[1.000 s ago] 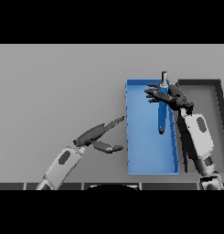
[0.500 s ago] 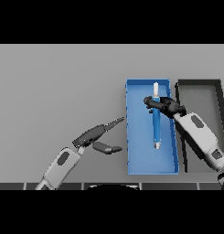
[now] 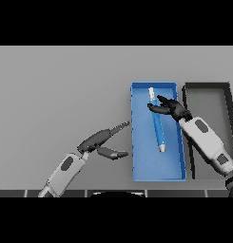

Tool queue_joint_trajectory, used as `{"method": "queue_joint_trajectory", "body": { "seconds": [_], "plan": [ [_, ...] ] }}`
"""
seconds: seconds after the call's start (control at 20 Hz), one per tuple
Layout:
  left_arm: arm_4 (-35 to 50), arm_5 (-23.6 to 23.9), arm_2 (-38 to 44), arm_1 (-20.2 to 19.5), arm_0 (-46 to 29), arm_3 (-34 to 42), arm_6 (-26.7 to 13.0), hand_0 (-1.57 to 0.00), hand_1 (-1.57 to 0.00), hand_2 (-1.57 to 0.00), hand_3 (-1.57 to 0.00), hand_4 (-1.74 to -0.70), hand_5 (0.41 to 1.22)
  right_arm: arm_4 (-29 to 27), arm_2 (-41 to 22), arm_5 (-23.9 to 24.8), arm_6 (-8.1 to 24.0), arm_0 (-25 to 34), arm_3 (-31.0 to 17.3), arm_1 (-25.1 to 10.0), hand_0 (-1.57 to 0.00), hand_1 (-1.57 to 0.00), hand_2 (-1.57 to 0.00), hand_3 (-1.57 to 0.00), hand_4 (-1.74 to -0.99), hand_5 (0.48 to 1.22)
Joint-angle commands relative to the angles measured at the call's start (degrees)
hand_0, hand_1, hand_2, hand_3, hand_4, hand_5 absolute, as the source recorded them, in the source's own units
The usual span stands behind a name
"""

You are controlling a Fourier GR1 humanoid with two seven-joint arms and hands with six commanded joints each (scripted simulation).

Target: Pick up the blue pipe and place it into the blue bin.

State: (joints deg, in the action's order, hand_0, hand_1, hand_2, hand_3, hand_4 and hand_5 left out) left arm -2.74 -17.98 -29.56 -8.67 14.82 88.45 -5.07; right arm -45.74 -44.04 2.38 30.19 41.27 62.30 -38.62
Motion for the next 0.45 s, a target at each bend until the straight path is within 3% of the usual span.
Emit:
{"method": "queue_joint_trajectory", "body": {
  "seconds": [0.0,0.1,0.4],
  "plan": [
    [0.13,-0.27,0.02,-0.15,0.03,-0.06,0.4,0.0,0.0,0.0,0.0,-0.92,0.462,-0.27,-0.06,0.26,-0.16,-0.65,0.62,0.04,-0.02,-0.02,-0.02,-0.02,-1.119,0.695],
    [0.38,-0.23,-0.32,-0.12,-0.75,1.09,0.32,0.0,0.0,0.0,0.0,-0.92,0.465,-0.53,0.17,-0.36,0.4,-0.9,1.48,-1.35,-0.01,-0.01,-0.01,-0.01,-1.127,0.68],
    [2.44,-1.29,1.87,-0.46,2.07,-0.59,-1.15,0.0,0.0,0.0,0.0,-0.92,0.468,-0.59,0.22,-2.35,-1.3,-0.76,-0.14,-0.57,-0.01,-0.01,-0.01,-0.01,-1.129,0.677]
  ]
}}
